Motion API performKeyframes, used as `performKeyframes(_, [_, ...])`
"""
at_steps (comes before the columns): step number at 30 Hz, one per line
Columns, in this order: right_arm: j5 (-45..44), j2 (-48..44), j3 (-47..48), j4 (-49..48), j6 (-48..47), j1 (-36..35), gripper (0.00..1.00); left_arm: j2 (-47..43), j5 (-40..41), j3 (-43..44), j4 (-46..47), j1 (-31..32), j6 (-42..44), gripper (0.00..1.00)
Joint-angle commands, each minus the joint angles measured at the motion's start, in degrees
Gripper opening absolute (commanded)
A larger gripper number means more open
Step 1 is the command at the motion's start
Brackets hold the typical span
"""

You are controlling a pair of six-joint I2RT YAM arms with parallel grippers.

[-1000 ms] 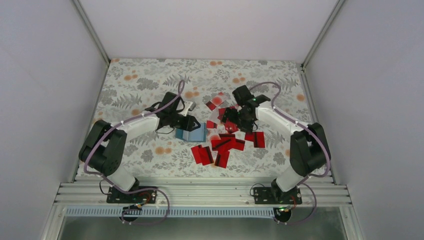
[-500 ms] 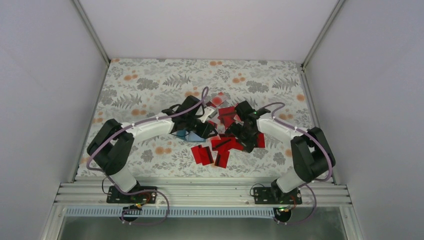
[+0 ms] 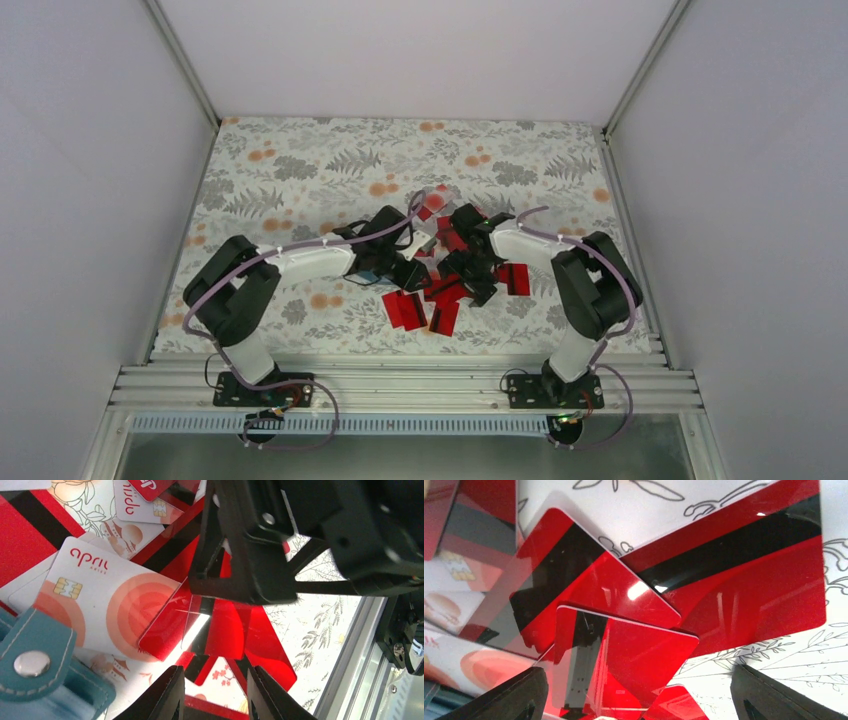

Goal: Put the credit cards into the card holder

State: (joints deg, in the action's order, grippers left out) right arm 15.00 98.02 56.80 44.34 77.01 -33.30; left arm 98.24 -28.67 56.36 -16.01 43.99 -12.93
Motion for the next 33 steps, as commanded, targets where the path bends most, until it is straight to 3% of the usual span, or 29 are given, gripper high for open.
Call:
performKeyframes(1, [-2.0, 3.0, 2.8, 1.2, 2.9, -0.8, 0.90, -3.8, 1.3, -2.0, 0.5, 0.1, -0.3, 0.33])
performKeyframes(7, [-2.8, 6.2, 2.8, 0.6, 3.4, -1.1, 0.68, -6.5, 3.9, -3.5, -0.1, -0.2, 0.0, 0.33])
performKeyframes(13, [-3.4, 9.4, 3.2, 1.4, 3.2, -1.3, 0.61, -8.7, 4.1, -4.2, -0.6, -1.2, 0.3, 0.33])
performKeyframes(15, [-4.0, 11.1, 4.0, 2.4, 2.6, -1.3, 0.62, -9.3, 4.1, -4.3, -0.6, -1.2, 0.4, 0.33])
performKeyframes(19, [-6.0, 13.5, 6.5, 5.3, 1.4, -1.2, 0.75, -10.2, 4.2, -4.7, -0.6, -1.3, 0.4, 0.33])
performKeyframes(23, [-6.4, 14.4, 7.0, 5.1, 1.2, -1.3, 0.76, -10.9, 4.7, -4.7, -0.8, -1.3, 0.4, 0.33])
performKeyframes(27, [-7.1, 15.7, 7.2, 4.5, 0.6, -1.2, 0.65, -11.7, 5.3, -4.9, -1.0, -1.3, 0.2, 0.33])
performKeyframes(29, [-8.0, 17.2, 7.7, 4.5, 0.3, -1.2, 0.54, -11.9, 5.4, -5.2, -0.8, -1.3, 0.0, 0.33])
performKeyframes(33, [-9.2, 19.0, 9.6, 4.1, -1.1, -1.0, 0.49, -12.2, 5.6, -5.9, -0.5, -1.3, -0.4, 0.33])
